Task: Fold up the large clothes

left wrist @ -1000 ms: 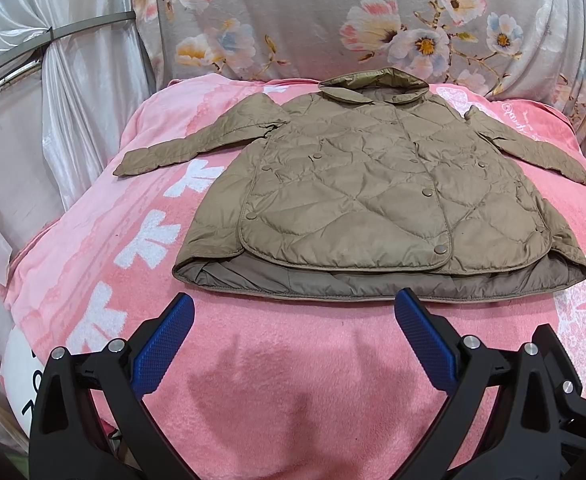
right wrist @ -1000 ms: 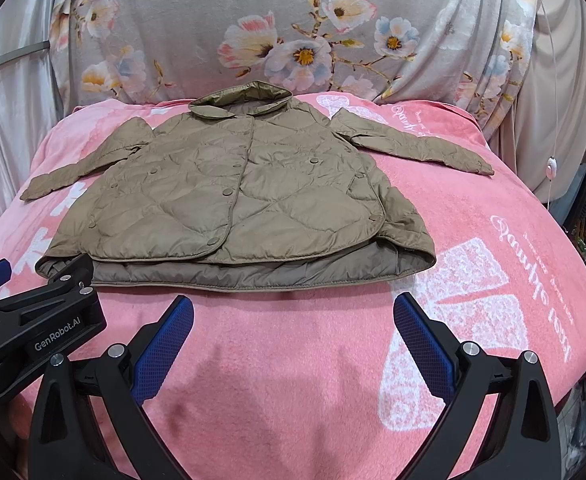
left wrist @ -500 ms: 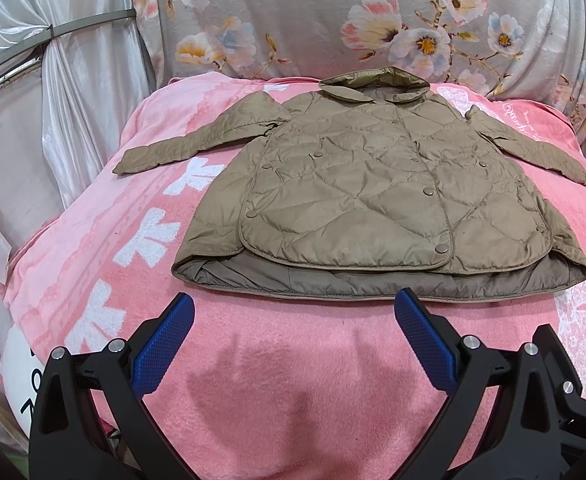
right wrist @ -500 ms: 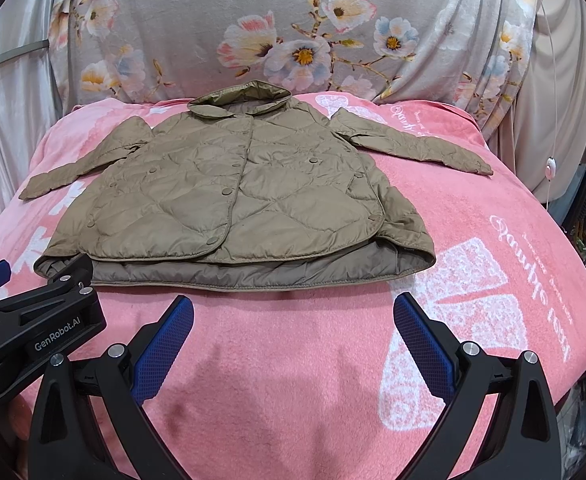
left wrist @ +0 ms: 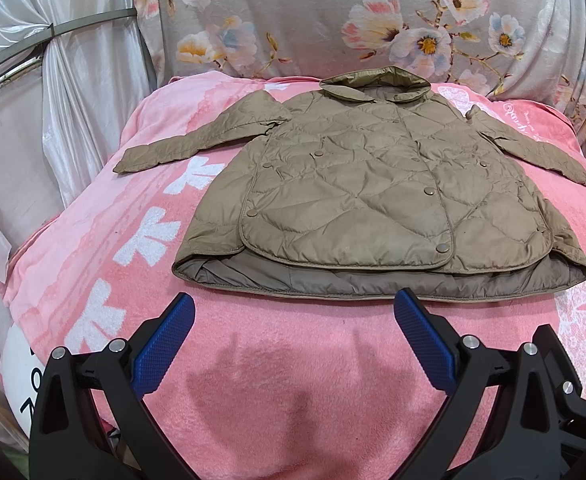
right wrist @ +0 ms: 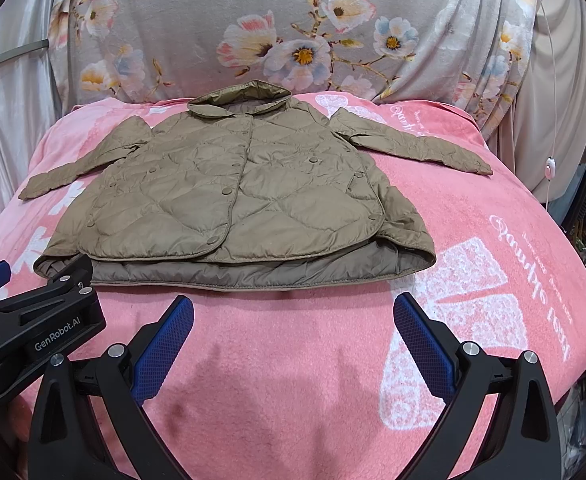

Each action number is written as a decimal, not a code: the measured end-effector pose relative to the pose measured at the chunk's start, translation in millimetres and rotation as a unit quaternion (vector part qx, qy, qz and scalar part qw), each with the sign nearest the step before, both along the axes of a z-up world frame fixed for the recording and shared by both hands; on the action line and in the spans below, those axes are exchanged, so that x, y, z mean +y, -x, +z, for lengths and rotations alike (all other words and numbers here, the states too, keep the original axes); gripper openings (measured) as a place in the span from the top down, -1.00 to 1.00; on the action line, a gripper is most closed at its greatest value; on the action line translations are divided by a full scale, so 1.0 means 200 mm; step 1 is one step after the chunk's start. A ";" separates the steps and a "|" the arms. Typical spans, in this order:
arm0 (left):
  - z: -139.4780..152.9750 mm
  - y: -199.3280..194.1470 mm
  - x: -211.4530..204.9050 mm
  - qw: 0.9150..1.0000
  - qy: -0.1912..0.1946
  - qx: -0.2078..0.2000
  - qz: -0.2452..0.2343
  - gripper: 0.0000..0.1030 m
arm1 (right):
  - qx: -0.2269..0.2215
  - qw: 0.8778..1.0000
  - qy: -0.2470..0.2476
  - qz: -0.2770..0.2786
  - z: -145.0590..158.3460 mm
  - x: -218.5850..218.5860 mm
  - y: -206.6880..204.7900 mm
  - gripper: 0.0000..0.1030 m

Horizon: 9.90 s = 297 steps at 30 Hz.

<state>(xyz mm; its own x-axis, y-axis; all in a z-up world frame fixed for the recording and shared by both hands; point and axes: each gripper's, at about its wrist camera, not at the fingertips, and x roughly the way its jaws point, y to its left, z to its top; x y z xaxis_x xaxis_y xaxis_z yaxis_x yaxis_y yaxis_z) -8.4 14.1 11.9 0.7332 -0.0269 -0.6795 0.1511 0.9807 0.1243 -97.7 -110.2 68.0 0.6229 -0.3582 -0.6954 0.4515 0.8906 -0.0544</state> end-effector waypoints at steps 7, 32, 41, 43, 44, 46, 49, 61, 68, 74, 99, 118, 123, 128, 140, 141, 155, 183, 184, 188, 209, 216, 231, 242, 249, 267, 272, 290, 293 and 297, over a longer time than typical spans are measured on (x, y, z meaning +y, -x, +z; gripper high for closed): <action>-0.01 0.00 0.00 1.000 0.000 0.001 0.000 -0.88 | 0.000 1.000 0.001 0.000 0.00 0.00 0.00 -0.90; -0.02 -0.02 -0.01 1.000 0.000 0.002 -0.001 -0.88 | 0.005 1.000 -0.003 0.002 -0.02 -0.01 -0.01 -0.90; -0.11 -0.17 -0.07 1.000 -0.005 0.018 -0.006 -0.89 | 0.023 0.999 -0.027 0.002 -0.11 -0.16 -0.17 -0.90; -0.11 -0.23 -0.08 1.000 -0.010 0.017 -0.004 -0.89 | 0.024 0.999 -0.035 -0.009 -0.12 -0.24 -0.21 -0.90; -0.11 -0.26 -0.08 1.000 -0.009 0.016 -0.003 -0.89 | 0.023 0.999 -0.041 -0.018 -0.13 -0.32 -0.23 -0.90; -0.11 -0.33 -0.07 1.000 -0.009 0.015 0.004 -0.89 | 0.017 0.998 -0.049 -0.039 -0.13 -0.50 -0.29 -0.90; -0.12 -0.45 -0.04 1.000 0.002 0.016 0.019 -0.89 | 0.001 0.994 -0.079 -0.079 -0.13 -0.85 -0.37 -0.90; -0.13 -0.84 0.04 0.997 0.014 -0.007 0.077 -0.89 | -0.049 0.962 -0.137 -0.232 -0.26 -2.19 -0.70 -0.90; -0.18 -1.02 0.03 0.995 -0.002 0.008 0.099 -0.90 | -0.078 0.935 -0.195 -0.287 -0.44 -2.58 -0.78 -0.90; -0.23 -1.09 0.00 0.995 -0.026 0.011 0.099 -0.90 | -0.118 0.917 -0.217 -0.313 -0.52 -2.71 -0.81 -0.52; -0.24 -1.12 0.28 0.987 -0.002 0.025 0.157 -0.91 | -0.161 0.973 -0.081 0.144 0.30 -1.11 -1.71 0.88; -0.25 -1.16 0.42 0.989 0.037 0.038 0.140 -0.90 | 0.025 0.957 -0.104 0.270 -0.48 -0.22 -2.08 0.81; -0.23 -1.18 0.42 0.990 0.062 0.042 0.121 -0.90 | 0.036 0.949 -0.092 0.300 -0.46 -0.15 -2.01 0.48; -0.20 -1.19 0.44 0.990 0.073 0.037 0.119 -0.90 | -0.023 0.936 -0.140 0.323 -0.29 -0.22 -1.87 0.29; -0.15 -1.33 0.33 0.966 0.231 0.113 0.023 -0.90 | 0.067 0.937 -0.184 0.289 -0.61 -0.14 -2.09 0.72; -0.16 -1.38 0.30 0.961 0.247 0.126 0.015 -0.90 | 0.068 0.937 -0.186 0.288 -0.61 -0.14 -2.09 0.72; -0.27 -1.75 0.06 0.925 0.319 0.206 -0.013 0.78 | -0.040 0.961 -0.274 0.005 -0.56 -1.34 -1.64 0.28; -0.44 -1.82 -0.20 0.994 0.084 0.062 -0.015 0.93 | 0.002 0.997 -0.080 0.008 -0.51 -1.21 -1.75 0.73; -0.44 -1.82 -0.20 0.994 0.086 0.062 -0.014 0.93 | -0.013 0.996 -0.084 0.023 -0.47 -1.16 -1.72 0.73; -0.44 -1.82 -0.21 0.995 0.082 0.058 -0.013 0.93 | -0.007 0.987 -0.095 0.126 -0.36 -0.81 -1.77 0.73; -0.44 -1.83 -0.15 0.991 0.122 0.061 -0.013 0.85 | 0.046 0.985 -0.031 0.161 -0.67 -0.50 -1.97 0.84; -0.25 -1.71 0.53 0.951 0.301 0.046 0.046 -0.52 | 0.033 0.985 -0.041 0.166 -0.50 -0.46 -1.68 -0.04; -0.47 -1.98 1.85 0.864 0.390 0.067 0.311 -0.14 | 0.012 0.987 -0.066 0.145 -0.61 -0.40 -1.30 -0.26; -0.14 -2.06 1.65 0.917 0.331 0.007 0.222 0.97 | 0.000 0.991 -0.036 0.130 -0.60 -0.37 -1.27 -0.29; 0.54 -1.95 1.15 0.953 0.273 -0.100 0.087 0.99 | -0.021 0.994 0.010 0.107 -0.51 -0.36 -1.16 -0.29; 0.85 -1.57 -0.64 0.944 0.211 -0.086 -0.240 0.99 | -0.051 0.998 -0.014 0.044 -0.39 -0.69 -0.87 -0.30; 0.54 -1.61 -0.90 0.952 0.185 -0.022 -0.243 0.99 | -0.052 0.998 -0.019 0.032 -0.40 -0.76 -0.82 -0.30; -0.16 -1.63 -0.97 0.926 0.256 0.159 -0.227 -0.55 | -0.046 0.998 -0.046 0.027 -0.45 -0.84 -0.82 -0.30; -0.06 -1.58 -0.78 0.904 0.319 0.149 -0.242 -0.77 | -0.054 0.995 -0.068 0.038 -0.41 -0.85 -0.86 -0.30; 0.07 -1.60 -0.45 0.901 0.354 0.118 -0.220 -0.83 | -0.056 0.990 -0.115 0.052 -0.36 -0.93 -1.00 -0.36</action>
<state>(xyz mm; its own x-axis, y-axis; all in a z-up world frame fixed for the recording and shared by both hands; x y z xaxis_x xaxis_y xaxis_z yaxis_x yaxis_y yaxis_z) 311.1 -75.0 25.6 0.3826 -0.7678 -0.5139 0.4855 0.6403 -0.5952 101.5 -295.6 -4.6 0.7264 -0.1283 -0.6752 0.3480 0.9159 0.2003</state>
